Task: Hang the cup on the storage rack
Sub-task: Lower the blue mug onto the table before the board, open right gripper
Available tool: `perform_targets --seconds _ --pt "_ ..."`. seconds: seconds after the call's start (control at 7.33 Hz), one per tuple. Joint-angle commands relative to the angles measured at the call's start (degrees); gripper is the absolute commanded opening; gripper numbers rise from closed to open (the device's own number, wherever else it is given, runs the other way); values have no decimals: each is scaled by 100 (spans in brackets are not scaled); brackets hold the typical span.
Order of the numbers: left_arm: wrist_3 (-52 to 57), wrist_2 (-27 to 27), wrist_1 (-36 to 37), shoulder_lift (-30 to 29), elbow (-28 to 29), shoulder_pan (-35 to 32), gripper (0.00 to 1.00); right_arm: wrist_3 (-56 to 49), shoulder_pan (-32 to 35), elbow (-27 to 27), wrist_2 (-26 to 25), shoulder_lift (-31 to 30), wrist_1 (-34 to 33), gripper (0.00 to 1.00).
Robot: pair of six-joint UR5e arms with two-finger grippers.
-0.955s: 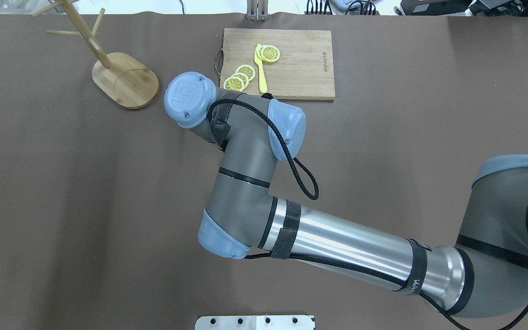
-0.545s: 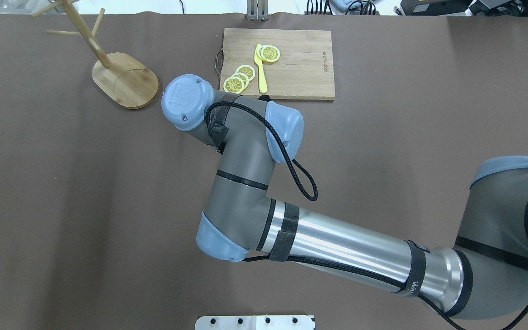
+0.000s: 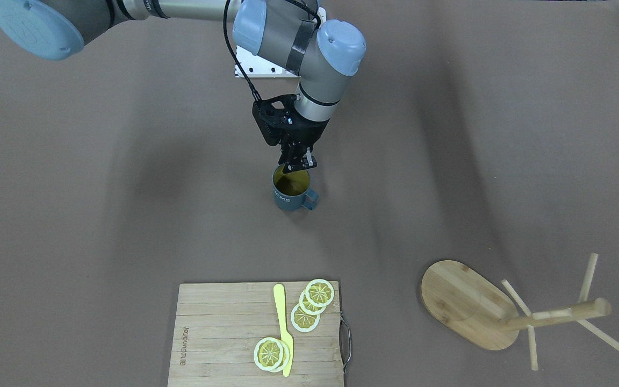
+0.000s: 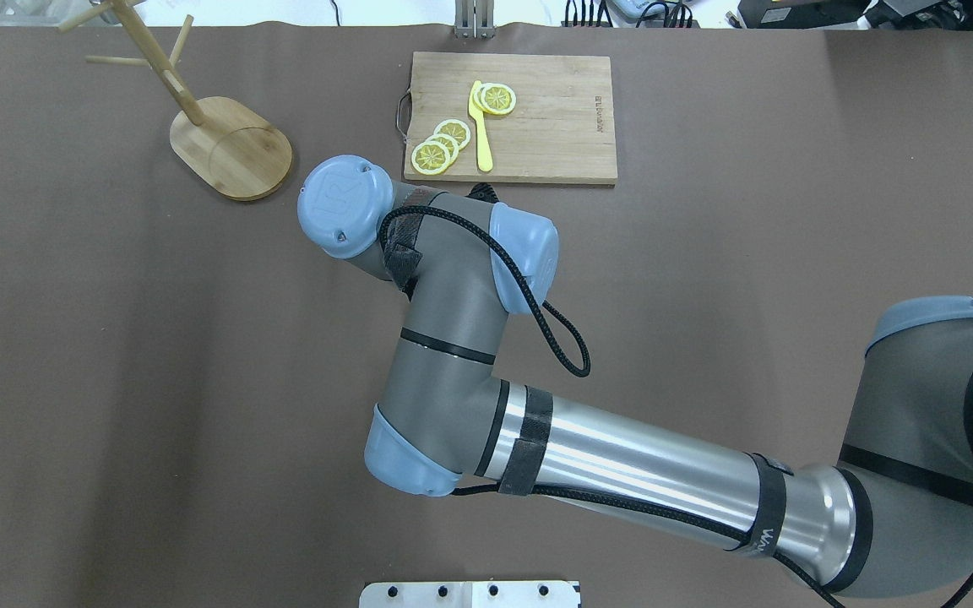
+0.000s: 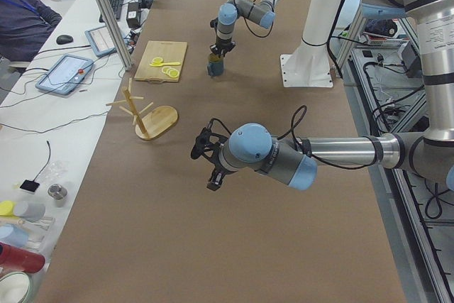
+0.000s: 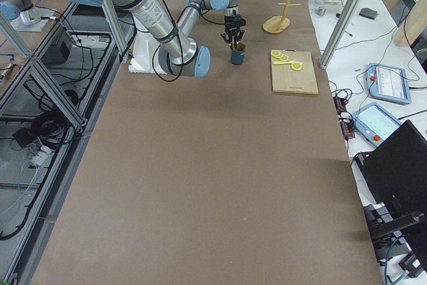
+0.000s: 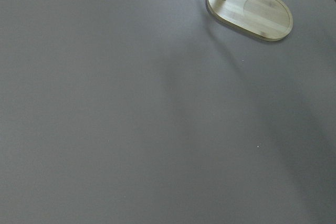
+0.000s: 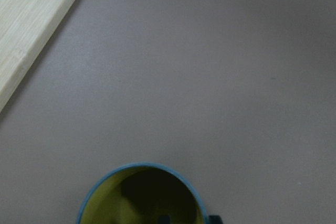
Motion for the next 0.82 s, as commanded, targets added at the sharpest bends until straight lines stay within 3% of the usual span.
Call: perform_targets --seconds 0.0,0.27,0.41,0.55,0.68 --pt "19 -9 -21 -42 0 0 99 -547 235 459 -28 -114 -32 100" --pt "28 -26 -231 -95 -27 18 99 -1336 622 1503 16 -840 -32 100" --pt "11 -435 -468 -356 -9 139 99 -1950 816 2056 68 -1349 11 100" --pt "2 -518 -487 -802 60 497 98 -2565 1026 2584 252 -1833 38 100" --pt "2 -614 -566 -868 44 597 98 -3215 1298 2955 462 -2195 38 100"
